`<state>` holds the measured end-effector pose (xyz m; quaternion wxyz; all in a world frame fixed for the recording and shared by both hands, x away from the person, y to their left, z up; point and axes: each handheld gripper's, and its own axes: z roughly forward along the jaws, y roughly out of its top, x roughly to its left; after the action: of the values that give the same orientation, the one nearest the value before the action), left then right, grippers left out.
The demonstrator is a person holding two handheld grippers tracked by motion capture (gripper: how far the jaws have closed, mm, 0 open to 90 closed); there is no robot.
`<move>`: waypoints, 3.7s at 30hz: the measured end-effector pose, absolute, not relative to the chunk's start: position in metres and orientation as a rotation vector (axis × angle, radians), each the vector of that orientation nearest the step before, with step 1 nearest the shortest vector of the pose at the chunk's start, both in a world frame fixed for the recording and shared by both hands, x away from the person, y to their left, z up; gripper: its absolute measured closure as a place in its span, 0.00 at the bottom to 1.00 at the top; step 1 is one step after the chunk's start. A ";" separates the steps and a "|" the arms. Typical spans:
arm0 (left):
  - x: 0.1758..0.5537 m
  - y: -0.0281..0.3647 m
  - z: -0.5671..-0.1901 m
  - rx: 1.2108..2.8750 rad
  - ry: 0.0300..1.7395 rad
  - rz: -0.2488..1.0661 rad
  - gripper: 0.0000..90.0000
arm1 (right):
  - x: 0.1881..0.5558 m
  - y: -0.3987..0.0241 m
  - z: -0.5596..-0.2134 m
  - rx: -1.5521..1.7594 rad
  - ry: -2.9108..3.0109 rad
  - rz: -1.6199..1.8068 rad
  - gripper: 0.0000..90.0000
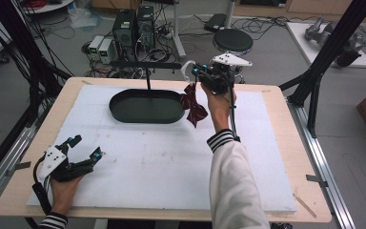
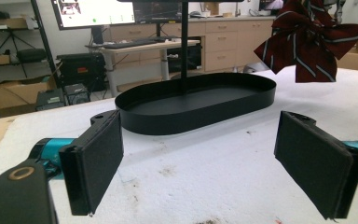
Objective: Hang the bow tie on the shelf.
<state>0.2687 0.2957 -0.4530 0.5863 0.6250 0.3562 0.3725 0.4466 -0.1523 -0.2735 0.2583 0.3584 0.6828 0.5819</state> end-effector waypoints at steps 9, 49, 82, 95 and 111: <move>0.269 0.295 -0.453 1.455 0.830 0.871 0.18 | 0.458 -0.128 -0.267 0.963 1.859 1.603 0.93; 0.269 0.297 -0.453 1.452 0.832 0.859 0.18 | 0.510 -0.078 -0.286 0.999 1.843 1.451 0.93; 0.267 0.297 -0.454 1.442 0.823 0.867 0.18 | 0.513 -0.117 -0.304 1.131 1.932 1.290 0.74; 0.268 0.296 -0.454 1.439 0.837 0.873 0.18 | 0.485 -0.146 -0.292 1.044 1.931 1.482 0.13; 0.265 0.297 -0.454 1.423 0.812 0.890 0.17 | 0.320 -0.275 -0.321 0.870 1.777 1.533 0.11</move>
<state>0.2648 0.2968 -0.4542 0.5960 0.6127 0.3498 0.3835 0.3201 -0.2747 -0.3211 0.3141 0.3302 0.6740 0.5814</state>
